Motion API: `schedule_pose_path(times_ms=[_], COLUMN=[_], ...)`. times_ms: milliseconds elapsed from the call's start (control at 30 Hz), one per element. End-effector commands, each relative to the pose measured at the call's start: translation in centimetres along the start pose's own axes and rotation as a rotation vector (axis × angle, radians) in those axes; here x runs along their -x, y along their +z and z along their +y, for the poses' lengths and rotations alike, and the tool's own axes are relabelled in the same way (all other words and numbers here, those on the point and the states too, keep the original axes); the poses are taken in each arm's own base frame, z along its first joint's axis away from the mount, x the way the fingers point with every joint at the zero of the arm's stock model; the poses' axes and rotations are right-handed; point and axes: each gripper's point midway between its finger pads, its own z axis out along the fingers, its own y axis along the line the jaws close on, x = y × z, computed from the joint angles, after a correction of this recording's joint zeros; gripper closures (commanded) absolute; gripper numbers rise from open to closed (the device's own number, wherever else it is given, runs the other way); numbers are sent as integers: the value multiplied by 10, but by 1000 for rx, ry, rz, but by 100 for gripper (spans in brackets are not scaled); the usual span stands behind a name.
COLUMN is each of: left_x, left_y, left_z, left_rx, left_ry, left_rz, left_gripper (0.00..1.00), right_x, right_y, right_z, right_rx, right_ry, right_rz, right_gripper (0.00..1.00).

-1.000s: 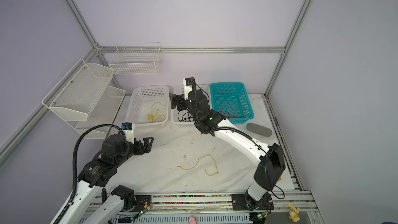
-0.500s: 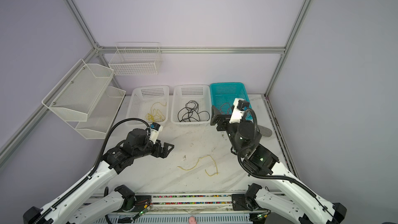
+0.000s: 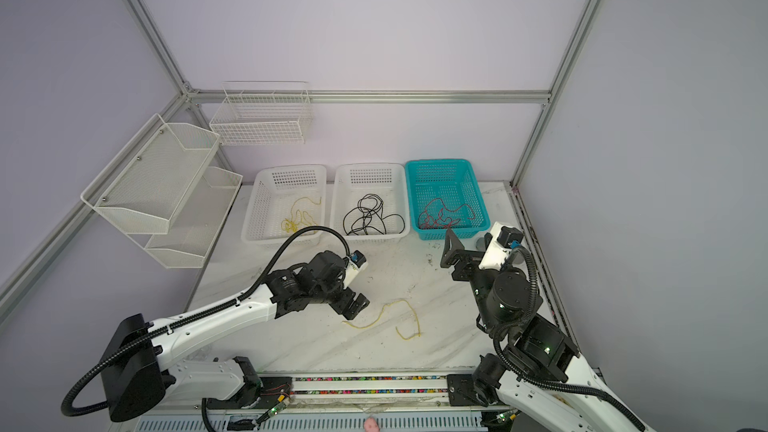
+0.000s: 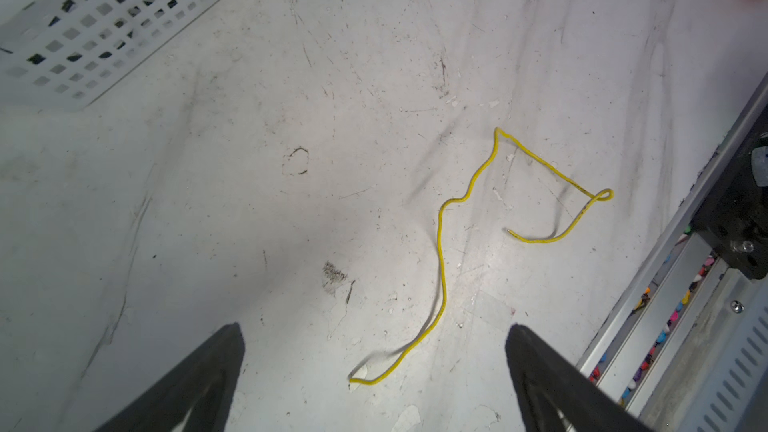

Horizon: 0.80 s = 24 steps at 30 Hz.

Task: Untangle the cables
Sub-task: 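Withdraw the right gripper while the left gripper moves over the remaining yellow wire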

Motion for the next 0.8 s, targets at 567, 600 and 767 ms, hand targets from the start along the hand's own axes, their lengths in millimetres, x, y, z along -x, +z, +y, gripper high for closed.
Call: schedule_pose_path(times_ms=[567,600,767], left_x=[64,65,65], left_y=[51,54,69], left_z=[-56,-56,-62], left_rx=[-84,-86,-103], left_ry=[202,204,217], left_rz=[-12,-7,19], left_gripper=[16,17,23], right_x=[-12,-12,-13], right_y=[-11,-11,-10], right_z=[-23,-23,-23], right_rx=[-52,-51,-51], right_ry=[23,22,20], right_rz=[-5,-5,-7], right_gripper=[3,3,3])
